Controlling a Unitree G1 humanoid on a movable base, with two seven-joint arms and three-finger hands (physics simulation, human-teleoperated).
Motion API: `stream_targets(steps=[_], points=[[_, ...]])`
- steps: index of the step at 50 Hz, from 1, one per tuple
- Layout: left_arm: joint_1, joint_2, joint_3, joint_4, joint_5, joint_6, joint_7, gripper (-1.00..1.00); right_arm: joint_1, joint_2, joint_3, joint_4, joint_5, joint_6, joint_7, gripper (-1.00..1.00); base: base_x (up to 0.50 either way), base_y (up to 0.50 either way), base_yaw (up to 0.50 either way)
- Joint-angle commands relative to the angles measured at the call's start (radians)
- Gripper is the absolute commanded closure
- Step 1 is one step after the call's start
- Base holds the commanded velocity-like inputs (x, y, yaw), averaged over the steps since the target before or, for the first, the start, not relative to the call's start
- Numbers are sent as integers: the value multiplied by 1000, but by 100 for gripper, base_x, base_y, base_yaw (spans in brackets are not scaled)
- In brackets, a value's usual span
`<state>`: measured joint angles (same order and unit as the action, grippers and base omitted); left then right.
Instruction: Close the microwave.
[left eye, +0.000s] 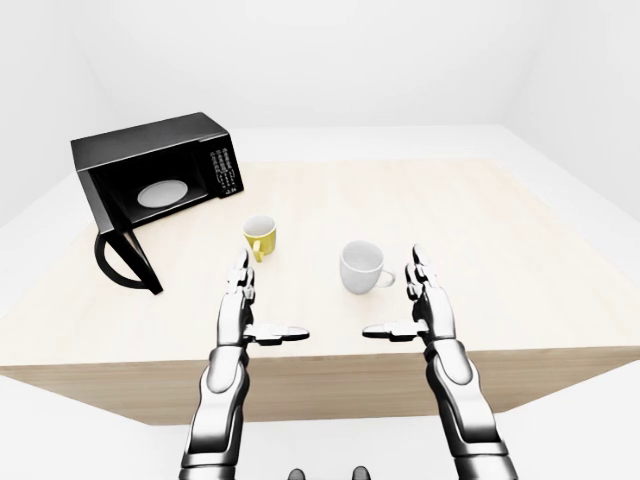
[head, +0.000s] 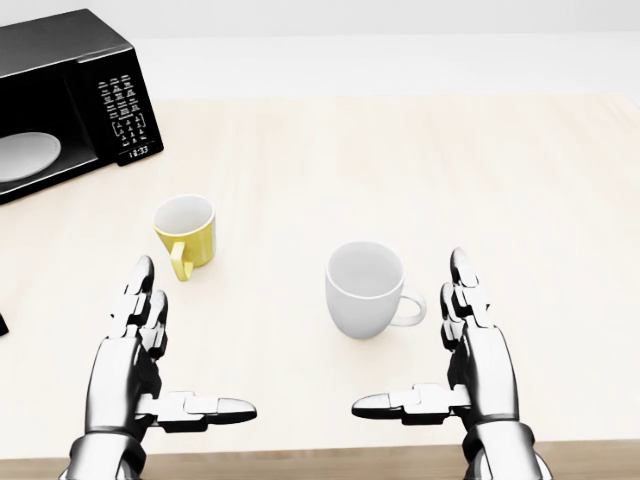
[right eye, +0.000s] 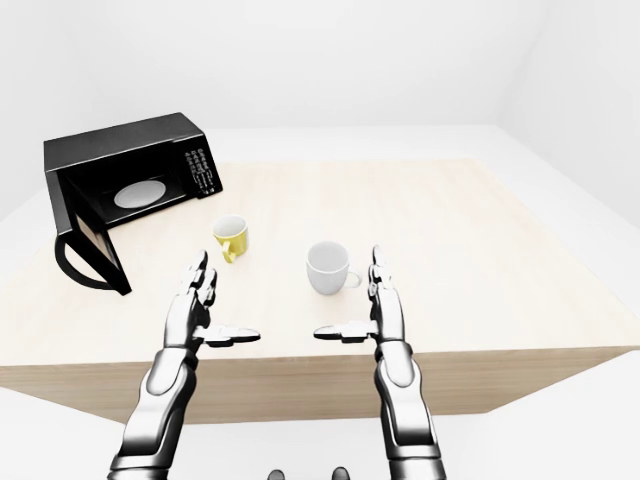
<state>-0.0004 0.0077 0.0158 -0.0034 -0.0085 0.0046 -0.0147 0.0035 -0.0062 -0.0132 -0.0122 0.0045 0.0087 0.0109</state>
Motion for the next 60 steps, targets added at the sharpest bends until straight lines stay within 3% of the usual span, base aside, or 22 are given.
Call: stream_targets(steps=[1, 4, 7, 13, 29, 30, 34, 37, 41, 44, 47, 60], points=[[14, 12, 25, -43, -16, 25, -26, -100, 9, -9, -15, -28, -14, 19, 1, -100, 0, 0, 0], [25, 12, 26, -72, -19, 41, -28, -100, 21, -6, -10, -62, -17, 39, 0, -100, 0, 0, 0], [59, 11, 27, -163, -32, 83, -38, -100, 37, -4, -5, -114, -23, 67, -4, -100, 0, 0, 0], [123, 6, 37, -335, -55, 83, -59, -100, 91, 3, 27, -261, -66, 79, -10, -100, 0, 0, 0], [155, 0, 38, -410, -62, 83, -71, -100, 105, 5, 41, -307, -91, 79, -11, -100, 0, 0, 0], [199, -1, 55, -539, -93, 83, -79, -100, 140, 7, 61, -412, -105, 79, -9, -100, 0, 0, 0], [266, -11, 128, -767, -167, 83, -112, -100, 230, 0, 134, -685, -165, 79, -13, -100, 0, 0, 0], [297, -36, 183, -852, -213, 83, -149, -100, 267, -14, 176, -804, -185, 79, -20, -100, 0, 0, 0], [378, -63, 315, -1039, -381, 83, -190, -100, 318, -41, 234, -1010, -227, 79, -39, -100, 0, 0, 0], [445, -1, 320, -1044, -469, 83, -152, -100, 323, -51, 236, -1028, -227, 79, -48, -100, 0, 0, 0], [440, 8, 310, -1044, -470, 83, -136, -100, 325, -61, 254, -1019, -245, 79, -58, -100, 0, 0, 0], [383, -72, 325, -1044, -380, 83, -201, -100, 311, -56, 239, -972, -256, 79, -57, -100, 0, 0, 0]])
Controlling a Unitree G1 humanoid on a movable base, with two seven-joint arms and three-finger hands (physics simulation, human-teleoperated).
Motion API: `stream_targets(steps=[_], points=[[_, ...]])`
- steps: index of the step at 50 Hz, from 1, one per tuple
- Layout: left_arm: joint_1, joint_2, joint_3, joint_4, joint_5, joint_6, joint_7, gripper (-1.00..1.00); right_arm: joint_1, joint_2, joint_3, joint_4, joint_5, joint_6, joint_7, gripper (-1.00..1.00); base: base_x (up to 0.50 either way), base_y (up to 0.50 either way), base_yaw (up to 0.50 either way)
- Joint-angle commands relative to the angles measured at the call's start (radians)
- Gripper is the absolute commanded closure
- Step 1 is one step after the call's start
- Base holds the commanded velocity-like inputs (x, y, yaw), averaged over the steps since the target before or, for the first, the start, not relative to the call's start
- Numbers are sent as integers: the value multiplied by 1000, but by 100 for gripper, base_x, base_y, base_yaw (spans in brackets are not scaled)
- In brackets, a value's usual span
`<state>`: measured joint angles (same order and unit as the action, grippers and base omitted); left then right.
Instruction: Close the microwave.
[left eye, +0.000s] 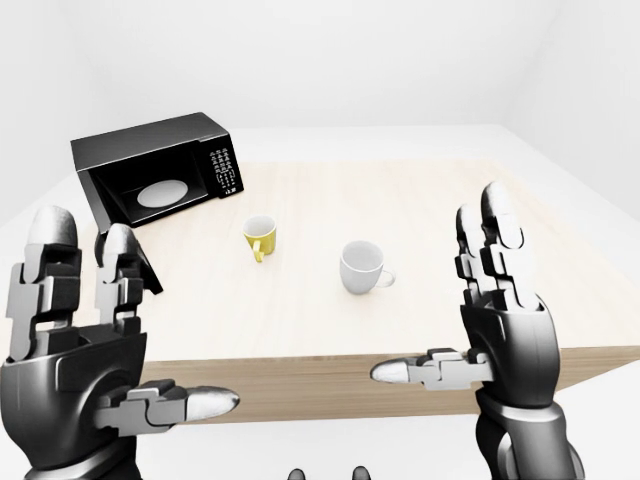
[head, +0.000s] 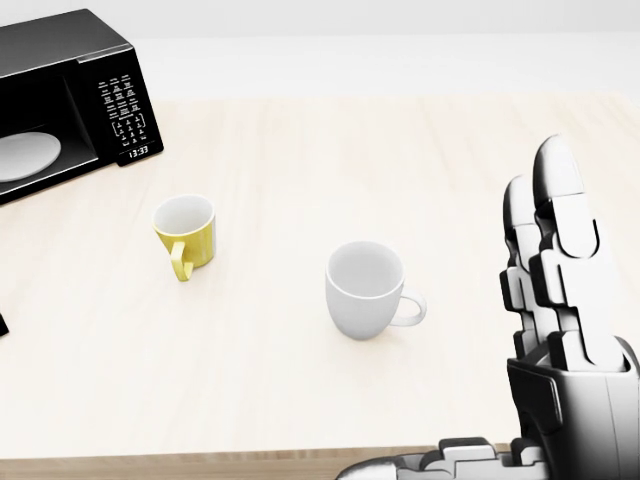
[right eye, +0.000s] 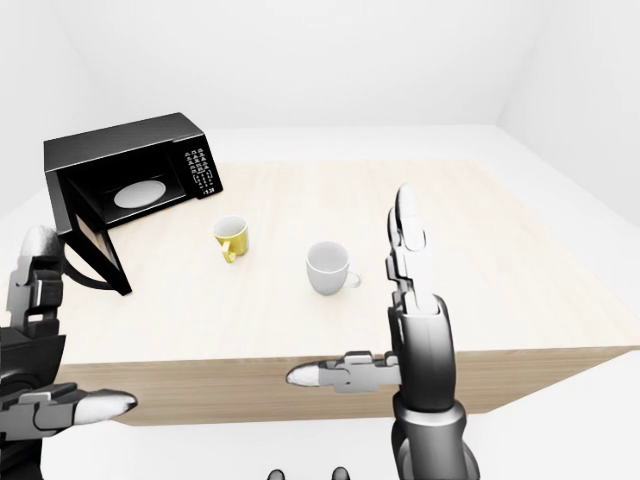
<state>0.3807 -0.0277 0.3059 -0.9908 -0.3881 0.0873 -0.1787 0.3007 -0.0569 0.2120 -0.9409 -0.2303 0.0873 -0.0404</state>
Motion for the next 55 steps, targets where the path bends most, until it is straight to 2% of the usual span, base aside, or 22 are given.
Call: stream_targets(steps=[1, 13, 20, 25, 28, 32, 43, 55], points=[[0, -40, 34, -56, 4, 0, -39, -100, 15, -4, 13, -43, -23, 0, -8, -100, 0, 0, 0], [3, -40, 34, -56, 3, 0, -33, -100, 26, -6, 3, -16, -9, 0, 1, -100, 0, 0, 0], [-1, -33, 54, -56, -23, 0, -9, -100, 34, -5, 5, -43, 3, 0, 8, -100, 0, 0, 0], [16, -20, 48, -56, -36, 0, 6, -100, 54, -21, 29, -60, -49, 0, 1, -100, 0, 0, 0], [31, -16, 36, -56, -31, 0, 1, -100, 51, -26, 42, -56, -88, 0, -4, -100, 0, 44, 0], [34, 2, 33, -56, -49, 0, 14, -100, 51, -21, 35, -54, -74, 0, 1, -100, 0, 50, 0], [28, -1, 29, -56, -41, 0, 7, -100, 46, -19, 35, -47, -79, 0, 2, -100, 0, 50, 0], [5, -35, 28, -56, 10, 0, -26, -100, 43, -21, 37, -32, -81, 0, 7, -100, 0, 50, 0]])
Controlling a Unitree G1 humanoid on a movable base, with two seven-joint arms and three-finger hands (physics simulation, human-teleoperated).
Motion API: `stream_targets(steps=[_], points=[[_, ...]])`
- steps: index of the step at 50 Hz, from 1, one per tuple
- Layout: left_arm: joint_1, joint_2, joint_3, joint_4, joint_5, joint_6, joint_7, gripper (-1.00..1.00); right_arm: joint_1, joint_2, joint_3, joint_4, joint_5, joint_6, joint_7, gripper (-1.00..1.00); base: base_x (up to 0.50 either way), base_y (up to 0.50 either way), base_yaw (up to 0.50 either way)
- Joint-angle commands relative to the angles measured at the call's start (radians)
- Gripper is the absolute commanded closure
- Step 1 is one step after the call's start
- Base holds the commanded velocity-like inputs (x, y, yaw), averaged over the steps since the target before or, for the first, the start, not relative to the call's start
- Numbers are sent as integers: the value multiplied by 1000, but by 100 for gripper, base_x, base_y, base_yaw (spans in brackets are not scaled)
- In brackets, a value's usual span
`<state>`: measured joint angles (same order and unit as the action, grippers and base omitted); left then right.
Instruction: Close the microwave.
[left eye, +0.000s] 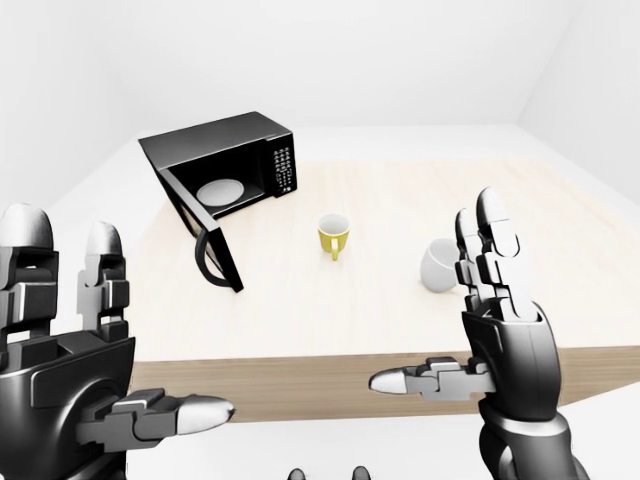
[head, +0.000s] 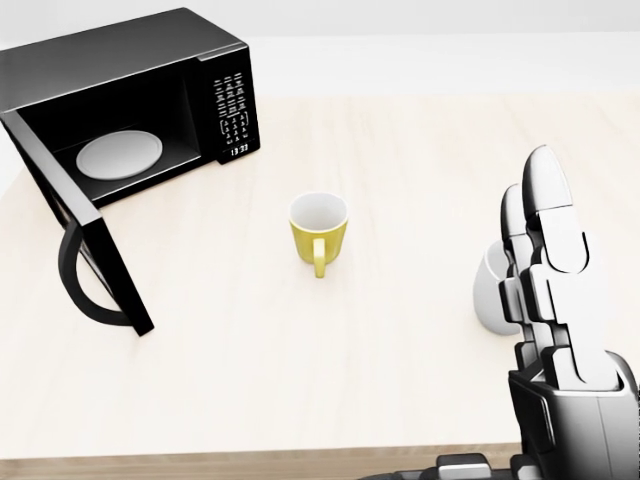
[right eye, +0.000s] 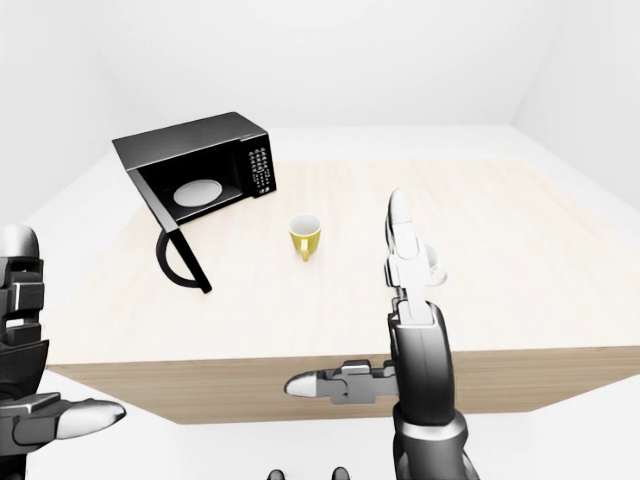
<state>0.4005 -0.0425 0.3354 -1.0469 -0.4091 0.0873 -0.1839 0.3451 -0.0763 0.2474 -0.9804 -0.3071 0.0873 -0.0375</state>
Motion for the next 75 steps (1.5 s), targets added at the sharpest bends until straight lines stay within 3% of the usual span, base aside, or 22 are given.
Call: stream_targets(steps=[1, 15, 41, 46, 49, 75], points=[[-16, -22, 0, 0, 31, 0, -22, -100, -1, -1, 2, 8, -5, 0, 4, -100, 0, 50, 0], [-40, -50, 15, 0, 55, 0, -51, -100, -3, -1, 3, 14, -4, 0, 4, -100, 0, 50, 0], [-42, -56, 17, 0, 55, 0, -53, -100, -7, 3, 3, 21, -6, 0, -2, -100, 0, 50, 0], [-43, -72, 19, 0, 63, 0, -65, -100, -6, 7, -2, 9, -9, 0, -20, -100, 0, 0, 0], [-39, -74, 4, 0, 74, 0, -78, -100, -8, -8, 28, 47, -90, 0, -29, -100, 9, 36, 0], [-31, -84, 10, 0, 63, 0, -85, -100, 1, 2, 18, 29, -72, 0, -25, -100, 0, 6, 0]])
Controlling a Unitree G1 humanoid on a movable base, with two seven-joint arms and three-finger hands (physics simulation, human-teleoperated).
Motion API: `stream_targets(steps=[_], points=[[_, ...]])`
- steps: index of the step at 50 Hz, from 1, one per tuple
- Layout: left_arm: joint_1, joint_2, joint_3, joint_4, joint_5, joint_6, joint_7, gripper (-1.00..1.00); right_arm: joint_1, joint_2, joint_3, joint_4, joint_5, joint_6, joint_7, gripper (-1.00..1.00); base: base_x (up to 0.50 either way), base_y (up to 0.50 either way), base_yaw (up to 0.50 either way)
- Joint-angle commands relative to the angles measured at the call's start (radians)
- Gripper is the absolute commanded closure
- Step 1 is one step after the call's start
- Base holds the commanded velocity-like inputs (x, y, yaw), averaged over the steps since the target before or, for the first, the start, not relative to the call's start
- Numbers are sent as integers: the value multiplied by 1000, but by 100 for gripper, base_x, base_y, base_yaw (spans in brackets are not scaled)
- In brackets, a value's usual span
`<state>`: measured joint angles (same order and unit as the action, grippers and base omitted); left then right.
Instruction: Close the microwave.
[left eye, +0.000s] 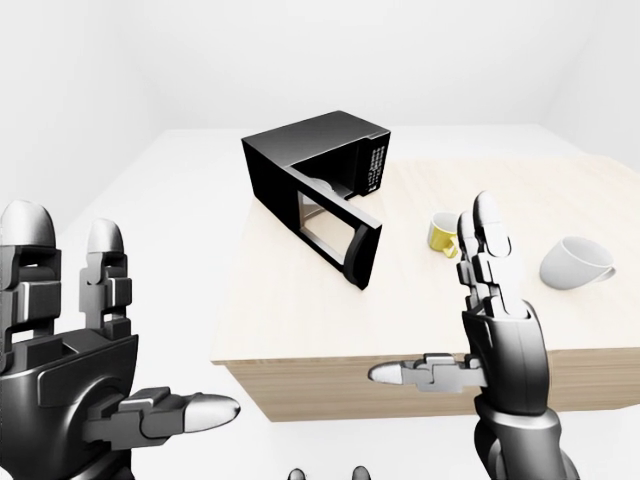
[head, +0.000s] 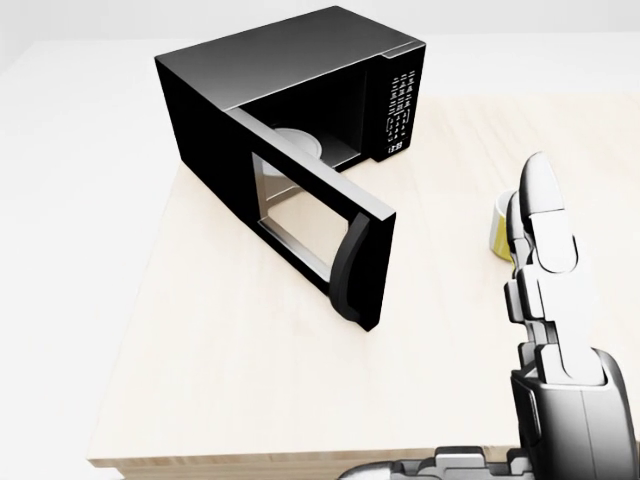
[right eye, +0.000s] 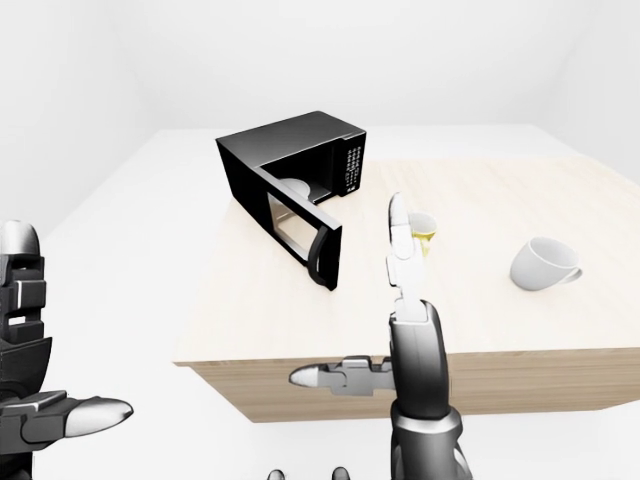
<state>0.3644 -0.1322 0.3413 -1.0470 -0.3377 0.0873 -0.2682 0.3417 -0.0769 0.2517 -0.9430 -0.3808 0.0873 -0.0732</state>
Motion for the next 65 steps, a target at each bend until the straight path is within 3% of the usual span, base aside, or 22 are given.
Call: stream_targets(steps=[1, 17, 39, 65], points=[[5, 9, 4, 0, -8, 0, 1, -100, 2, 2, 12, -2, 1, 0, 7, -100, 2, 50, 0], [-10, 0, -3, 12, 21, 0, -4, -100, -1, 3, 11, 4, -15, 0, 1, -100, 2, 50, 0], [10, -3, -31, 6, 84, 0, -29, -100, -16, 1, 36, -6, -20, 0, 1, -100, 0, 0, 0], [10, -6, -29, 15, 75, 0, -28, -100, -17, -7, 50, 11, -26, 0, 4, -100, 49, 0, 0]])
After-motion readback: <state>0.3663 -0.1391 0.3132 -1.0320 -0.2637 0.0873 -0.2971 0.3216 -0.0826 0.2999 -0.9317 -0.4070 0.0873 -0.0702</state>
